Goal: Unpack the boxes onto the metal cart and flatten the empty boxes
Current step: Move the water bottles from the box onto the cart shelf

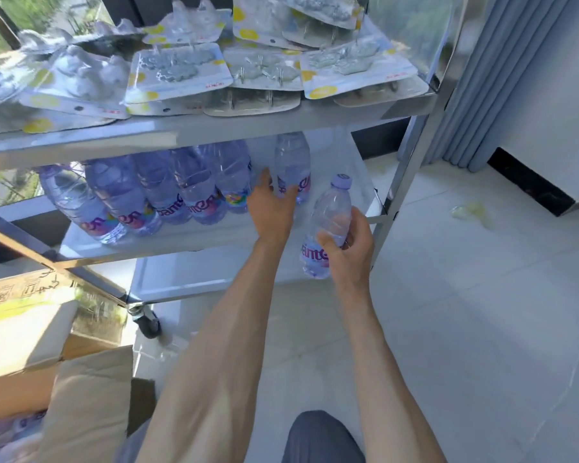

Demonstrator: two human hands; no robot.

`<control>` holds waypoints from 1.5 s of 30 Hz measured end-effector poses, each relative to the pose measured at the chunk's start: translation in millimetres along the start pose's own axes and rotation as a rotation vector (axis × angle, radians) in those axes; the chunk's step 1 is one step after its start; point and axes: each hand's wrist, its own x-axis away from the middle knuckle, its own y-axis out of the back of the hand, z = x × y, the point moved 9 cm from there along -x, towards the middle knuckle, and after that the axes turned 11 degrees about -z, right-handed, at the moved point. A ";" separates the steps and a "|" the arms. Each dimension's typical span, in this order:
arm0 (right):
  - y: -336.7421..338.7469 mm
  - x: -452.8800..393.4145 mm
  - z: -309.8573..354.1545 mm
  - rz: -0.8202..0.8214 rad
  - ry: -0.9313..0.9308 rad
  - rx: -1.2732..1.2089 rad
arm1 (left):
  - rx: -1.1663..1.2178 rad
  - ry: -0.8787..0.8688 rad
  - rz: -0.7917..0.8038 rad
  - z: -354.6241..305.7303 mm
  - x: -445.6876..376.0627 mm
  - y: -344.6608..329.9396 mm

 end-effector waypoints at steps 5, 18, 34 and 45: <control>-45.9 -4.3 35.0 0.076 0.101 -0.042 | -0.022 0.123 -0.349 47.5 9.5 81.9; -134.1 -15.8 32.2 0.238 0.276 0.167 | 0.117 -0.111 0.076 33.3 7.8 52.5; -127.4 -70.9 -25.7 -0.053 -0.028 0.308 | -0.031 -0.115 -0.108 45.3 1.1 46.4; -116.6 -32.9 -24.5 0.135 0.054 0.128 | 0.175 -0.069 -0.029 48.2 7.9 33.1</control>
